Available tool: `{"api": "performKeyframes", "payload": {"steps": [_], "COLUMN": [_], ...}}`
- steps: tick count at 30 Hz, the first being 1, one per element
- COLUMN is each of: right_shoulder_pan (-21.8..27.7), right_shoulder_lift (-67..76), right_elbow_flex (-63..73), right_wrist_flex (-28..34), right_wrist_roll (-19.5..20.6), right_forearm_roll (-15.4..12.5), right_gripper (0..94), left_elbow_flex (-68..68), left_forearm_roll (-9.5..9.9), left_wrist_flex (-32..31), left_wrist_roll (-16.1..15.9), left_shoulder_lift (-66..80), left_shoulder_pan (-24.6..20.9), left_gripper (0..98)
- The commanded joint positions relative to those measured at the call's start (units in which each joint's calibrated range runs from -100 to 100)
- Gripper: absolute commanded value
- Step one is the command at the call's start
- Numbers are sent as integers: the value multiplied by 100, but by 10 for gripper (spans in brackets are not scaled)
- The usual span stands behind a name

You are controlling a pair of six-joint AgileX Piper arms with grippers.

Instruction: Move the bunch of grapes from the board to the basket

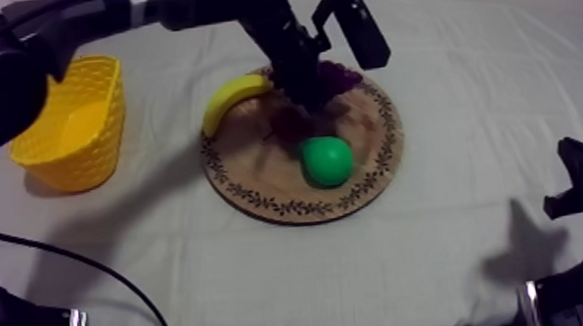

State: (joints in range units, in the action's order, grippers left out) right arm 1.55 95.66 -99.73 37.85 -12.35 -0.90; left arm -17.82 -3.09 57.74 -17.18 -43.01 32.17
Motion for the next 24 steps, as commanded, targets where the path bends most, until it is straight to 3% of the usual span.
{"api": "performKeyframes", "payload": {"steps": [1,6,17,24], "right_shoulder_pan": [-2,-2,-2,-2], "right_shoulder_lift": [1,1,1,1], "right_elbow_flex": [-4,-4,-4,-4], "right_wrist_flex": [-3,-3,-3,-3], "right_wrist_roll": [2,2,2,2], "right_forearm_roll": [0,0,0,0], "right_gripper": [2,2,2,2], "left_elbow_flex": [456,985,1541,1982], "left_forearm_roll": [-2,-9,145,178], "left_wrist_flex": [-176,-291,169,457], "left_wrist_roll": [101,439,1432,1676], "left_shoulder_lift": [495,1309,3124,4217], "left_shoulder_pan": [6,56,180,-85], "left_gripper": [403,402,418,428]}}
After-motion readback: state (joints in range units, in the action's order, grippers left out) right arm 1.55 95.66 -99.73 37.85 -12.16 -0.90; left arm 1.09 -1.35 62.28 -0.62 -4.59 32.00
